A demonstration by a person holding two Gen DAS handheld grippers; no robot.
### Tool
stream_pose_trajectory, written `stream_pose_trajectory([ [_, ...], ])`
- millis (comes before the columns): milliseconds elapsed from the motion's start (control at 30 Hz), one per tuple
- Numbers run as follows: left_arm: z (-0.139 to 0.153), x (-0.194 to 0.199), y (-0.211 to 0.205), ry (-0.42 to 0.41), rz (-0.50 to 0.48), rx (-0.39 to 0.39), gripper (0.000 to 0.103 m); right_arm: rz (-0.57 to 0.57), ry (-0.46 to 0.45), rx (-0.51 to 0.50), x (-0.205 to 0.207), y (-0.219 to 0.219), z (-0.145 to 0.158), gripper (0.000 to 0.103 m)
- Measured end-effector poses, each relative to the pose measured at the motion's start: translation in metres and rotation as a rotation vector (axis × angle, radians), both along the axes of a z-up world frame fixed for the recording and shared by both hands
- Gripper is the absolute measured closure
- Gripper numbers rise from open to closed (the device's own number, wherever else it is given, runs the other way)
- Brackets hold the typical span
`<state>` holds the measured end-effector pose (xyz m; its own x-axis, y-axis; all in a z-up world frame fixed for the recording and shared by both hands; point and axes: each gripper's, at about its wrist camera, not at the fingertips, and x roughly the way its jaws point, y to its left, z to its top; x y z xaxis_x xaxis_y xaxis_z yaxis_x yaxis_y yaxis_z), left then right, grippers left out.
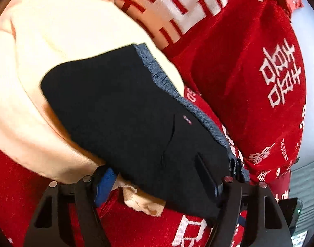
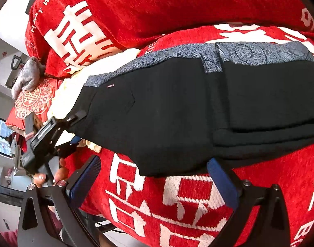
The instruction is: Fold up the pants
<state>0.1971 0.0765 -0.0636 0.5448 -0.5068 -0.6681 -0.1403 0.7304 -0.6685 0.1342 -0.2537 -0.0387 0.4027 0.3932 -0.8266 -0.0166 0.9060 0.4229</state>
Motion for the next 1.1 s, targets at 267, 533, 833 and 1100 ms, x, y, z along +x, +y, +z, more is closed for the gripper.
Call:
stream_pose_trajectory([
  [267,0.015,0.005,0.002,-0.034,-0.055,0.089,0.028,0.048,-0.022,-0.030,-0.023,0.007,0.010,0.000],
  [533,-0.004,0.023,0.006,0.031,-0.033,0.061,0.028,0.090,-0.037,0.003,-0.008,0.031,0.013,0.000],
  [833,0.022,0.006,-0.038,-0.117,-0.046,0.555,0.067,0.146,-0.052,-0.031,0.063,0.053,0.058,0.000],
  [1100,0.018,-0.013,-0.082,-0.253,-0.105,0.897,0.067,0.446,0.114,-0.131,0.164,0.170,0.072,0.000],
])
